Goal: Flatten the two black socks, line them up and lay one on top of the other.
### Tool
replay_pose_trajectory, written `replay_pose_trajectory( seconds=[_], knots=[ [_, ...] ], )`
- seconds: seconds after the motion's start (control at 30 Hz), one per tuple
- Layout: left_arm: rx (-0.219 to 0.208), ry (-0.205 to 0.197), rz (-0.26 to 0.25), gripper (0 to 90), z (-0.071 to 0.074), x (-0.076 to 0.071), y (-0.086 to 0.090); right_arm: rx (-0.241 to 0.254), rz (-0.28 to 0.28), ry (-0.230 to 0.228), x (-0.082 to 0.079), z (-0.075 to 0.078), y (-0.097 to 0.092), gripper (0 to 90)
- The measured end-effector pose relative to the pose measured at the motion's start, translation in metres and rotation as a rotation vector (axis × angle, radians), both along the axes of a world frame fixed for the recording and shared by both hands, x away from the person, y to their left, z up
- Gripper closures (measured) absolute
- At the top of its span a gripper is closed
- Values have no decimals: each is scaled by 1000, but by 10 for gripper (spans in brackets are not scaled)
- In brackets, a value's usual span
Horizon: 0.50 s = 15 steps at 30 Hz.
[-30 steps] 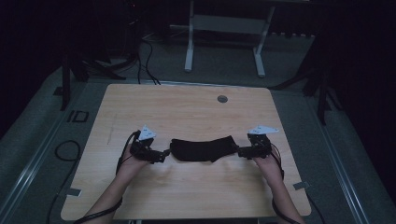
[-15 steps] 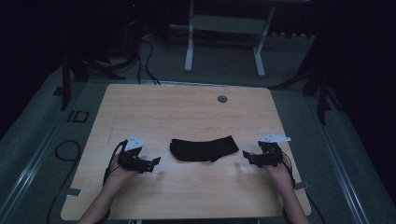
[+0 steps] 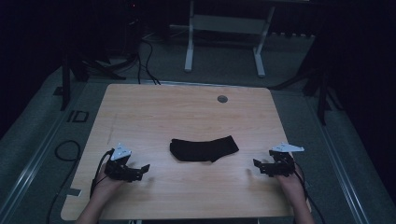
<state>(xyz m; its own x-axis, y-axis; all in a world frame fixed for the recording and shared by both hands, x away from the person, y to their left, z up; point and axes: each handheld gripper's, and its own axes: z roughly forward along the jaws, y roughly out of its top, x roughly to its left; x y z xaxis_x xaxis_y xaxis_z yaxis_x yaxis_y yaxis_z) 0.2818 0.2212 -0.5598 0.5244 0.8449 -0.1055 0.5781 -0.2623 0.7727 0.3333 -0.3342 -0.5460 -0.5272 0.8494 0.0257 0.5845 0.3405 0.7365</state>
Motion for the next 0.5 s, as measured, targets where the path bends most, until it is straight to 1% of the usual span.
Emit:
replay_pose_trajectory(
  seconds=[0.1, 0.13, 0.2, 0.27, 0.3, 0.33, 0.37, 0.43, 0.5],
  knots=[
    [-8, 3, 9, 40, -2, -3, 5, 5, -11, 3, -4, 0, -4, 135],
    [-9, 3, 23, 40, -4, -6, 10, 2, -21, 2, -5, -1, -6, 135],
    [-21, 5, 38, 40, -5, -7, 14, 10, -57, 4, -11, -2, -14, 137],
    [-35, 0, 45, 40, -5, -9, 17, 27, -78, 1, -13, -2, -18, 137],
    [-35, 0, 45, 40, -5, -9, 17, 27, -78, 1, -13, -2, -18, 137],
    [-49, -3, 50, 40, -5, -9, 19, 33, -85, 1, -13, -2, -20, 137],
    [-51, -4, 53, 40, -5, -10, 19, 34, -97, -3, -14, -3, -21, 138],
    [-53, -6, 51, 40, -6, -10, 18, 31, -99, -6, -14, -3, -21, 138],
    [-44, -7, 48, 40, -6, -10, 17, 27, -100, -9, -14, -3, -21, 138]
  ],
)
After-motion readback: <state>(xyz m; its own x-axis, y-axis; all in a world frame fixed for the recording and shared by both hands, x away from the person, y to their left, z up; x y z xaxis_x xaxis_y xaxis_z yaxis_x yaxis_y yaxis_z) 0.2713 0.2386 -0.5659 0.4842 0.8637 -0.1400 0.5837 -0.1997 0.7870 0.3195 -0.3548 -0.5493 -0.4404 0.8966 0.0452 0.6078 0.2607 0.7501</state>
